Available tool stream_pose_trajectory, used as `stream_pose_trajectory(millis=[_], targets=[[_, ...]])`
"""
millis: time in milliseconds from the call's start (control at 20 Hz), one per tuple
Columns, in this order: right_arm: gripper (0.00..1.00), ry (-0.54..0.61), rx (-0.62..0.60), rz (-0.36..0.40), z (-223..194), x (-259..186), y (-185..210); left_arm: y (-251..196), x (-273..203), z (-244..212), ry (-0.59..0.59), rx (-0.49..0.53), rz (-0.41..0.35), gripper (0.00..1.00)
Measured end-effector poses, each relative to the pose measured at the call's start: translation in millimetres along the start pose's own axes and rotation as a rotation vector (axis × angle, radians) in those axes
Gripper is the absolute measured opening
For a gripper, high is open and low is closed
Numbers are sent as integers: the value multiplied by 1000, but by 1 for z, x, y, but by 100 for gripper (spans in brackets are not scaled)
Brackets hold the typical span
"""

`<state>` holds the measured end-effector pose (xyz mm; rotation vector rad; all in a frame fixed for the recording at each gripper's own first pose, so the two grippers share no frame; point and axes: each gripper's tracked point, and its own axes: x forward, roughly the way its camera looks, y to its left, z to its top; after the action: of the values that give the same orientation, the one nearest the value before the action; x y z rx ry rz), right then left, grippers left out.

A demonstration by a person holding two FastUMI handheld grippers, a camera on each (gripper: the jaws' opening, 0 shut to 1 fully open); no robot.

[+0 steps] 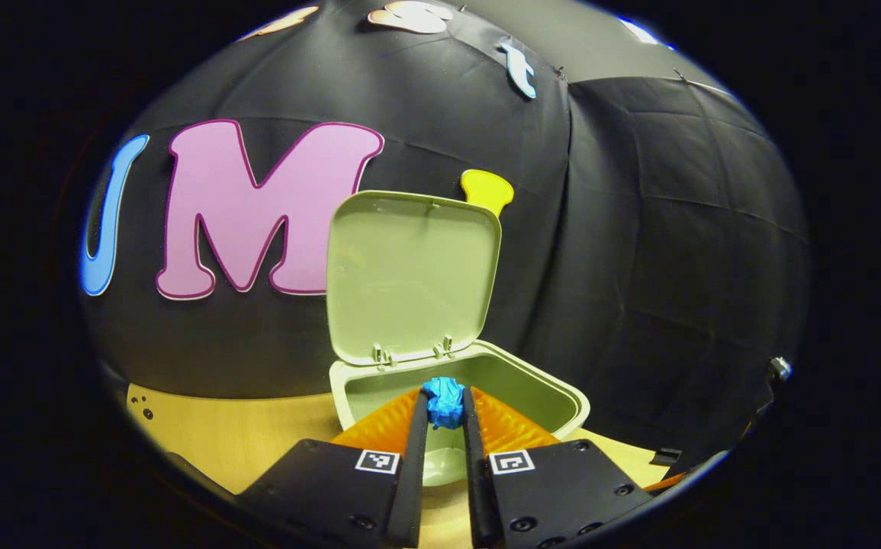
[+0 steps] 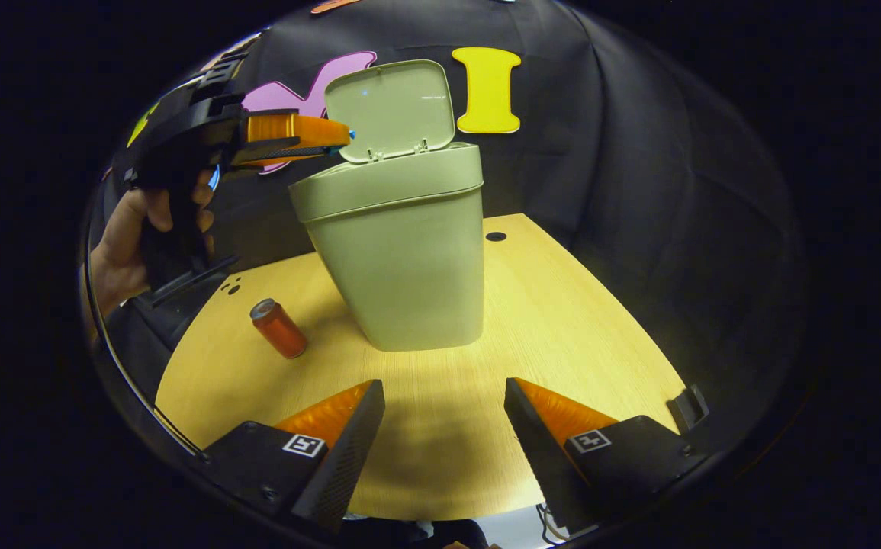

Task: Press the lid of the desktop garbage bin to open it, pick up the crumpled paper on the desktop and throw it into the bin, then pick up the pop can on the desktop and drop it into the bin, and finally close the garbage bin lid.

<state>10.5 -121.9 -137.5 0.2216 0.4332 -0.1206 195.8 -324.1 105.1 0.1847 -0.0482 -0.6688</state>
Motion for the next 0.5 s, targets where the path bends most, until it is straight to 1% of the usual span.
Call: stream_pose_trajectory(millis=[50, 100, 200, 250, 400, 450, 500], targets=[[99, 3, -6, 7, 0, 1, 0, -2, 2, -4, 11, -4, -3, 30], [99, 8, -8, 17, -2, 3, 1, -5, 3, -5, 14, -8, -11, 35], [99, 18, -16, 37, -4, 6, 3, -4, 3, -6, 5, 1, 0, 49], [99, 22, -22, 45, -4, 7, 4, -5, 1, -6, 1, 7, -3, 53], [99, 25, -35, 75, -3, 13, 7, 1, -8, 2, -39, 26, 36, 93], [99, 25, -40, 85, -1, 16, 9, 5, -14, 2, -51, 26, 58, 97], [100, 27, -45, 99, -1, 18, 12, 12, -22, 3, -59, 22, 86, 98]])
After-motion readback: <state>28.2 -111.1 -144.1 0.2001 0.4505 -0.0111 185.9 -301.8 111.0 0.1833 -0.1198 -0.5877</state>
